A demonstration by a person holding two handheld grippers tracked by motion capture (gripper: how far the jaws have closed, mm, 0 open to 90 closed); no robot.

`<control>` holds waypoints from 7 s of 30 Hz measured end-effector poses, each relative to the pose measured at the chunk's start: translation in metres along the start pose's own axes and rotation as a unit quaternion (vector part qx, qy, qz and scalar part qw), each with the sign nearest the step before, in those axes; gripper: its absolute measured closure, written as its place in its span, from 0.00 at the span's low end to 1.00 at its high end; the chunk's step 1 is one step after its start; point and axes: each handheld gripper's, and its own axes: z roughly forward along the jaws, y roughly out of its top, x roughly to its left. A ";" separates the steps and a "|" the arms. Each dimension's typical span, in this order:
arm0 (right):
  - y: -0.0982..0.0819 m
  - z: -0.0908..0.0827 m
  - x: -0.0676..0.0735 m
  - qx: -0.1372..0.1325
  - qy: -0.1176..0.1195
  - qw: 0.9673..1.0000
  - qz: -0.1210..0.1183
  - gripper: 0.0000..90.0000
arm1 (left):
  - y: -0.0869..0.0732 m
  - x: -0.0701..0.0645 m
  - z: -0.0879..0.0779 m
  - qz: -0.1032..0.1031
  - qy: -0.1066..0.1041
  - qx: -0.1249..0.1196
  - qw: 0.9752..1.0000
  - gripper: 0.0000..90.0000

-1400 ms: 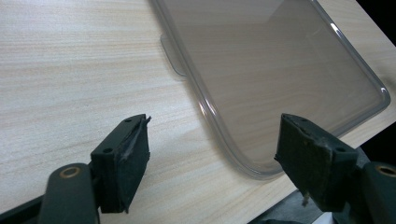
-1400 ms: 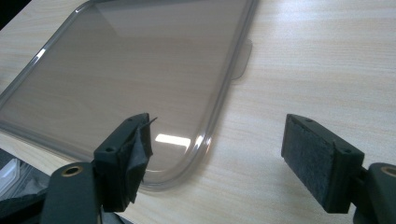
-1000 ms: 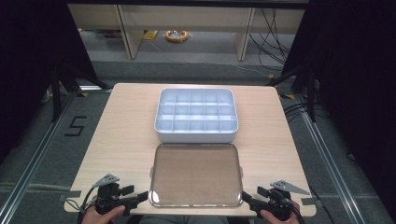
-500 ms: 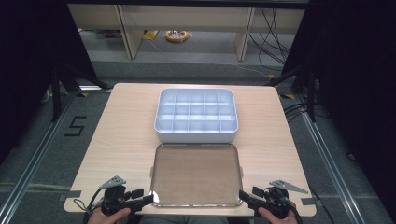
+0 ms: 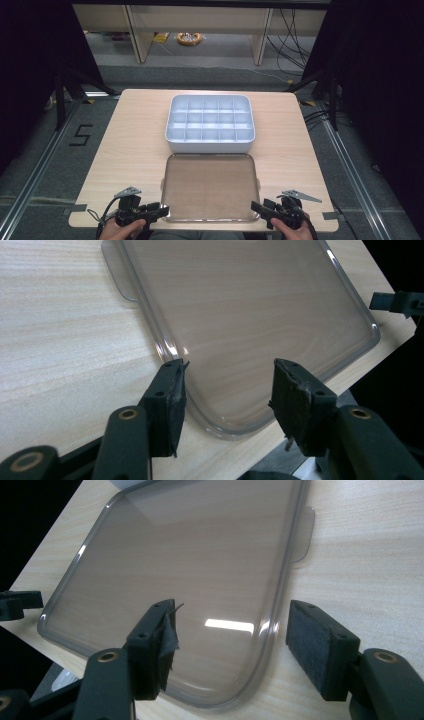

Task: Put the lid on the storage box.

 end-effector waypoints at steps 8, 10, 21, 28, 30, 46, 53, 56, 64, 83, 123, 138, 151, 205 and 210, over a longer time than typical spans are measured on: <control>0.000 0.012 0.005 0.013 0.002 0.999 0.038 0.40 | 0.007 0.001 0.008 0.004 0.016 0.001 1.000 0.51; 0.000 0.012 0.006 0.013 0.001 0.999 0.042 0.40 | 0.006 0.003 0.010 -0.005 0.024 0.004 1.000 0.49; -0.002 0.009 -0.003 -0.008 0.045 0.991 0.126 0.43 | 0.005 0.004 0.010 0.002 0.027 0.010 1.000 0.52; -0.005 0.006 -0.008 -0.003 0.057 0.992 0.116 0.67 | 0.004 0.003 0.010 0.008 0.027 0.007 1.000 0.52; -0.006 0.002 -0.007 0.002 0.069 0.989 0.129 0.71 | 0.004 0.004 0.008 0.012 0.027 0.011 1.000 0.51; -0.003 -0.017 0.006 -0.046 0.089 0.994 -0.035 0.76 | 0.007 0.007 0.007 0.019 0.016 0.015 1.000 0.35; -0.003 -0.021 0.014 -0.047 0.108 0.991 -0.055 0.76 | 0.014 0.016 0.009 -0.003 0.007 0.008 1.000 0.30; -0.003 -0.023 0.018 -0.053 0.113 0.990 -0.064 0.76 | 0.017 0.019 0.009 -0.005 0.004 0.009 1.000 0.29; -0.003 -0.022 0.020 -0.064 0.124 0.986 -0.089 0.77 | 0.019 0.022 0.008 -0.005 -0.004 0.013 1.000 0.29; -0.001 -0.018 0.005 -0.045 0.072 0.994 -0.070 0.77 | 0.019 0.020 -0.002 0.020 -0.010 -0.057 0.998 0.72; 0.056 -0.007 0.009 -0.077 0.012 0.993 -0.090 0.76 | 0.080 -0.008 -0.009 0.118 0.045 -0.120 0.985 0.74; 0.091 0.008 0.007 -0.093 0.010 0.990 -0.103 0.75 | 0.111 -0.001 -0.002 0.112 0.057 -0.128 0.984 0.73; 0.126 0.020 0.005 -0.102 0.002 0.990 -0.099 0.75 | 0.152 0.008 0.009 0.099 0.060 -0.139 0.983 0.73; 0.202 0.085 -0.006 -0.093 -0.051 0.994 -0.039 0.71 | 0.228 0.045 0.059 0.017 0.100 -0.138 0.985 0.71; 0.203 0.087 -0.009 -0.092 -0.055 0.993 -0.041 0.71 | 0.228 0.048 0.062 0.004 0.096 -0.134 0.986 0.70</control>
